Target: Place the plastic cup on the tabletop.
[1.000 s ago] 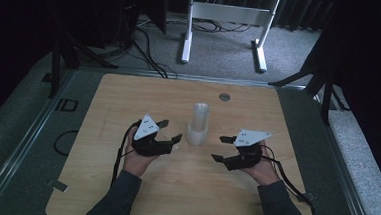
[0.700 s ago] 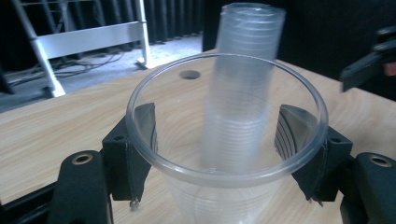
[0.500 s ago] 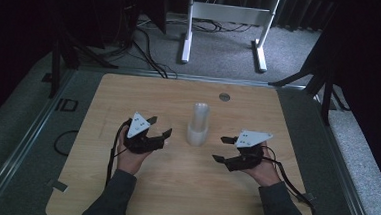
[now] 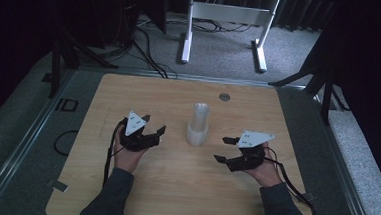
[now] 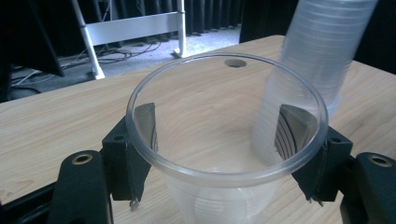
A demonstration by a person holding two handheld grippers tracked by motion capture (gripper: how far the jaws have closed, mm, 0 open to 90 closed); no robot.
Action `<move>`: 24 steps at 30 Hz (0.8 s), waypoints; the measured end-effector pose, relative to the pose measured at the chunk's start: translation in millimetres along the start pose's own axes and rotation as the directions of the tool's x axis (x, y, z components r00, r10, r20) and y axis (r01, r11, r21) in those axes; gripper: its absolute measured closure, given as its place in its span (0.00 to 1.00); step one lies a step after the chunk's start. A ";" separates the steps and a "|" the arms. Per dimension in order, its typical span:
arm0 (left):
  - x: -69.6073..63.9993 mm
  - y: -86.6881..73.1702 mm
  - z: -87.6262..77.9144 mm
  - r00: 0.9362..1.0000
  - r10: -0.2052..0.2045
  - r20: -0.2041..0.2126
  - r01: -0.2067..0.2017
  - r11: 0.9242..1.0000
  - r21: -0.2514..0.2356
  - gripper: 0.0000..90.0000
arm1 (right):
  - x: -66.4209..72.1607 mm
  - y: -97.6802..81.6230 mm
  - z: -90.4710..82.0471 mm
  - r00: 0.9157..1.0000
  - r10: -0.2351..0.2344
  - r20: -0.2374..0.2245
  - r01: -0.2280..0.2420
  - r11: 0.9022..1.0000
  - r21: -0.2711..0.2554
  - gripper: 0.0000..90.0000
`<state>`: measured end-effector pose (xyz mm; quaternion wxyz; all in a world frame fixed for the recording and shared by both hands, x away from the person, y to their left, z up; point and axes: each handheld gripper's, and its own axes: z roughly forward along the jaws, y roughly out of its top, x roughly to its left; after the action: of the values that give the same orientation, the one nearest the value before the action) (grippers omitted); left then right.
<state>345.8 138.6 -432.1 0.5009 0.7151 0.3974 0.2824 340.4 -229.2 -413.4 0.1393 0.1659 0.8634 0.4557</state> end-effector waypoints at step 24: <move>14.2 -25.4 18.9 0.996 -0.025 -0.091 0.027 0.999 0.028 0.34 | 0.4 -0.4 0.6 1.000 -0.005 -0.003 0.005 1.000 0.003 0.33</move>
<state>361.1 146.0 -462.3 0.4757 0.7035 0.4329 0.3022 340.1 -228.7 -414.2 0.1389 0.1630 0.8648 0.4541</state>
